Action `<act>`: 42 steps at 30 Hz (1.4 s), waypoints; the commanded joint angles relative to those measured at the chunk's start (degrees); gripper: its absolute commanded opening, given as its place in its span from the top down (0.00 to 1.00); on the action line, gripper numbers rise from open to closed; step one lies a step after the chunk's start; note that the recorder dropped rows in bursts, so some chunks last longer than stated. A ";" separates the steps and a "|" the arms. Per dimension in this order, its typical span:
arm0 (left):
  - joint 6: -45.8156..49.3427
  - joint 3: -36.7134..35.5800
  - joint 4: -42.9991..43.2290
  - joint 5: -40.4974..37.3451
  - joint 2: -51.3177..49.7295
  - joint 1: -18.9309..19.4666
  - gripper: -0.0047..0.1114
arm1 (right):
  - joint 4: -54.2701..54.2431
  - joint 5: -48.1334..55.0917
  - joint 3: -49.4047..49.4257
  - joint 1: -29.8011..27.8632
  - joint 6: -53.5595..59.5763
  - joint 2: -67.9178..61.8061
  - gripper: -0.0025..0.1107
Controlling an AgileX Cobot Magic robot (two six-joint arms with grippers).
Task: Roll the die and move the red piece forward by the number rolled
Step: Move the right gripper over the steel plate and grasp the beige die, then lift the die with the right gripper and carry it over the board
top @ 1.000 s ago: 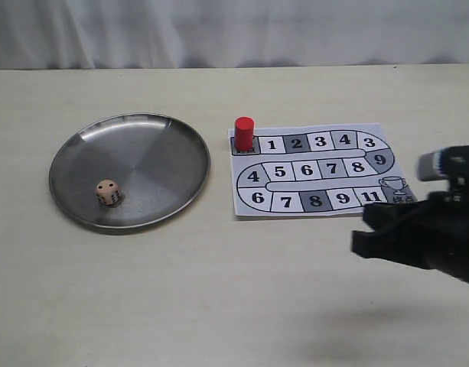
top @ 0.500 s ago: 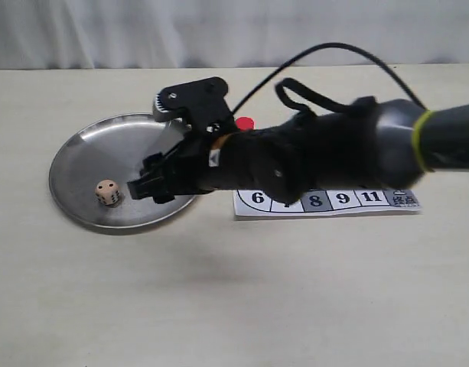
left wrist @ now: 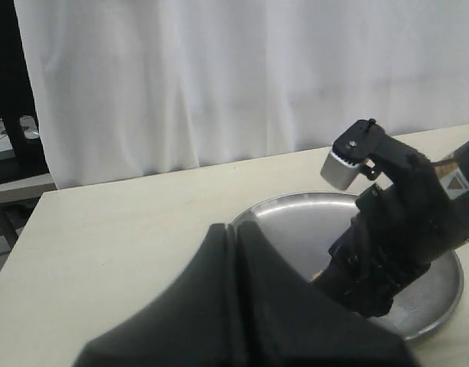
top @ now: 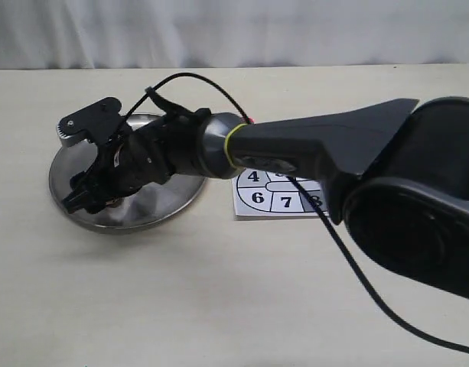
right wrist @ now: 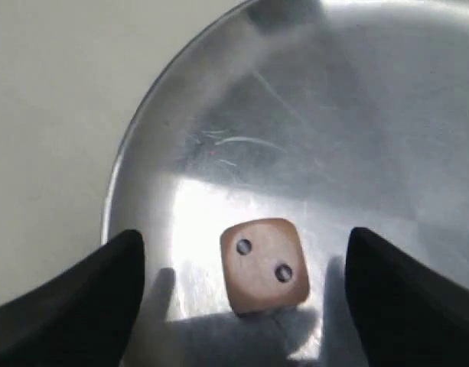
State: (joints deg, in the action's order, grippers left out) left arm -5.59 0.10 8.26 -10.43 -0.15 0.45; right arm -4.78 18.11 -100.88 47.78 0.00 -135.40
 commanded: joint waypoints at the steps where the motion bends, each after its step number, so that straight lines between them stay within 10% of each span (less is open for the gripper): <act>1: -0.05 -0.10 0.01 0.49 0.15 -0.48 0.96 | 1.98 -0.26 -2.42 -0.52 1.27 -2.68 0.37; 5: -0.05 -0.10 0.01 0.49 0.15 -0.48 0.96 | 1.98 0.00 -2.40 -0.97 0.83 -2.90 0.43; 11: -0.05 -0.10 0.01 0.49 0.15 -0.48 0.96 | 2.36 1.94 -2.40 -1.11 0.83 -2.05 0.93; 26: -0.05 -0.10 0.01 0.49 0.15 -0.48 0.96 | 15.52 32.37 -1.42 -15.62 -6.68 20.64 0.94; 42: -0.05 -0.10 0.01 0.49 0.15 -0.48 0.96 | 14.97 16.85 17.86 -20.32 -7.14 18.69 0.94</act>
State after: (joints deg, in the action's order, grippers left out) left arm -5.59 0.10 8.26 -10.43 -0.15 0.45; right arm 10.58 36.22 -83.33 27.65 -6.91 -116.73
